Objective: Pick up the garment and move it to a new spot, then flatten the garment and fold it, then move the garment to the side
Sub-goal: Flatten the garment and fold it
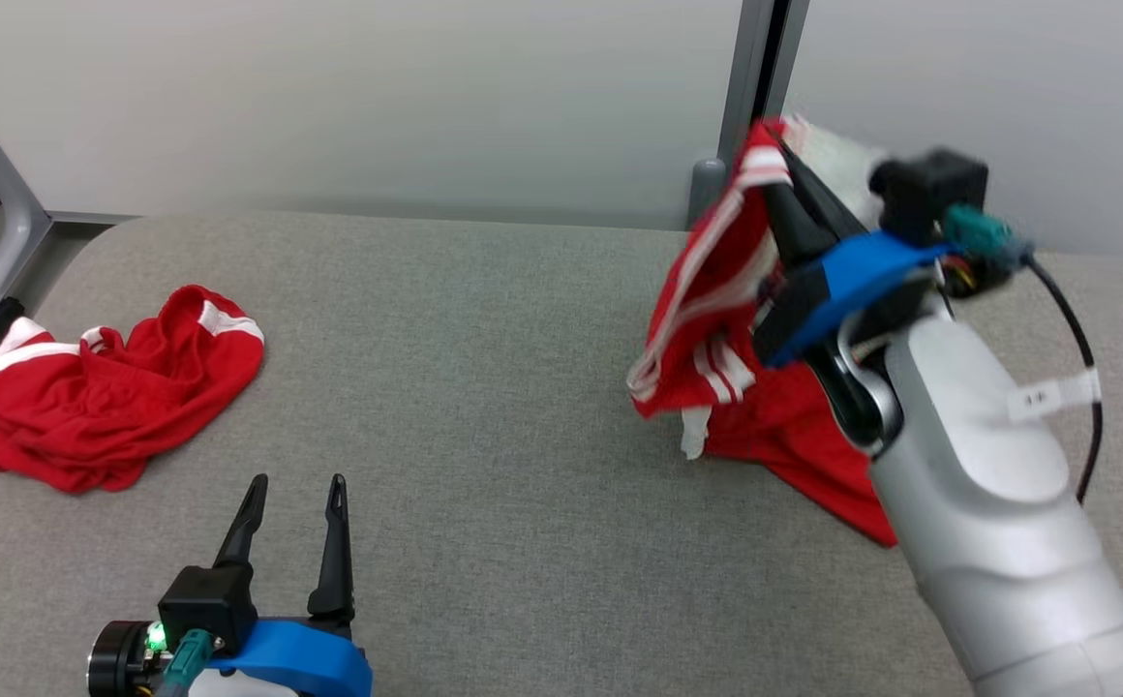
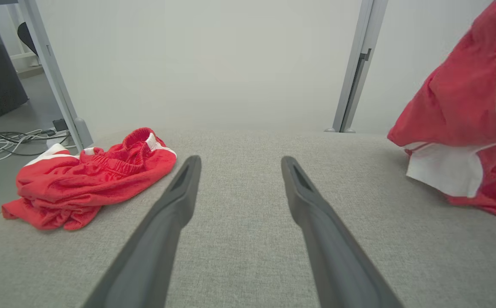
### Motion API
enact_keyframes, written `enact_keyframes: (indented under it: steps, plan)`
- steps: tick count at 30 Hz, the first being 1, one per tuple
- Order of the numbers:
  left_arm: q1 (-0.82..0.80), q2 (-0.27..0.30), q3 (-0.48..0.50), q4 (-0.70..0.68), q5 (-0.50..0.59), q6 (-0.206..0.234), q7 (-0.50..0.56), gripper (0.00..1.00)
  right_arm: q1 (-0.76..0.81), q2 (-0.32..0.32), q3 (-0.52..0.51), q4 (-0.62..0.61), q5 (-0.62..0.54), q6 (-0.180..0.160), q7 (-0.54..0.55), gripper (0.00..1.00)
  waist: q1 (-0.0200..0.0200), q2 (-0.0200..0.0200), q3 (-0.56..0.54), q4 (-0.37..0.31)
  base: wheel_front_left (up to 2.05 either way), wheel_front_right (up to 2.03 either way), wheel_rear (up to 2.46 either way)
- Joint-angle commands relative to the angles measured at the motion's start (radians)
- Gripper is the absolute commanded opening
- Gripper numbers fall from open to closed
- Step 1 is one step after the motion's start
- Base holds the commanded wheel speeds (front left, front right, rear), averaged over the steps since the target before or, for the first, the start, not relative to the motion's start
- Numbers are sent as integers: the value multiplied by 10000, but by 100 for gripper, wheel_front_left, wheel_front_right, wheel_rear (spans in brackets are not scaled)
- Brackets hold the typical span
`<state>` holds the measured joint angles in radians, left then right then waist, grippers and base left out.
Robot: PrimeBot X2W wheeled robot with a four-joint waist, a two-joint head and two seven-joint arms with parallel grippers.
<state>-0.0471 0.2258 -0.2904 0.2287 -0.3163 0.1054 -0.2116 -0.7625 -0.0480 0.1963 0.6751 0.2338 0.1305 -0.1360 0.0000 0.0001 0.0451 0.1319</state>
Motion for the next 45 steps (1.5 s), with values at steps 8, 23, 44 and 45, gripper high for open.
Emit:
enact_keyframes:
  steps: [8, 23, 44, 45]
  plan:
    - [-335, -12, -55, -255, -25, 69, -28, 100, -2391, -46, 1660, -1121, 2097, 5, 568, 0, 0, -1, 482, 167, 0, 0, 0]
    - [-620, -38, -113, -256, -70, 138, -166, 100, -4754, -55, 1623, 191, 6003, 5, -1105, 0, 0, -1, 873, 209, 0, 0, 0]
    - [-1129, -168, -581, -35, -66, -135, -264, 100, -3270, -2149, -2201, 4616, 2029, 5, -1306, 0, 0, -1, 1522, 581, 0, 0, 0]
    - [-1125, -168, -586, -14, -74, -130, -276, 100, -3250, -2063, -2196, 4370, 1840, 5, -1306, 0, 0, -1, 1492, 598, 0, 0, 0]
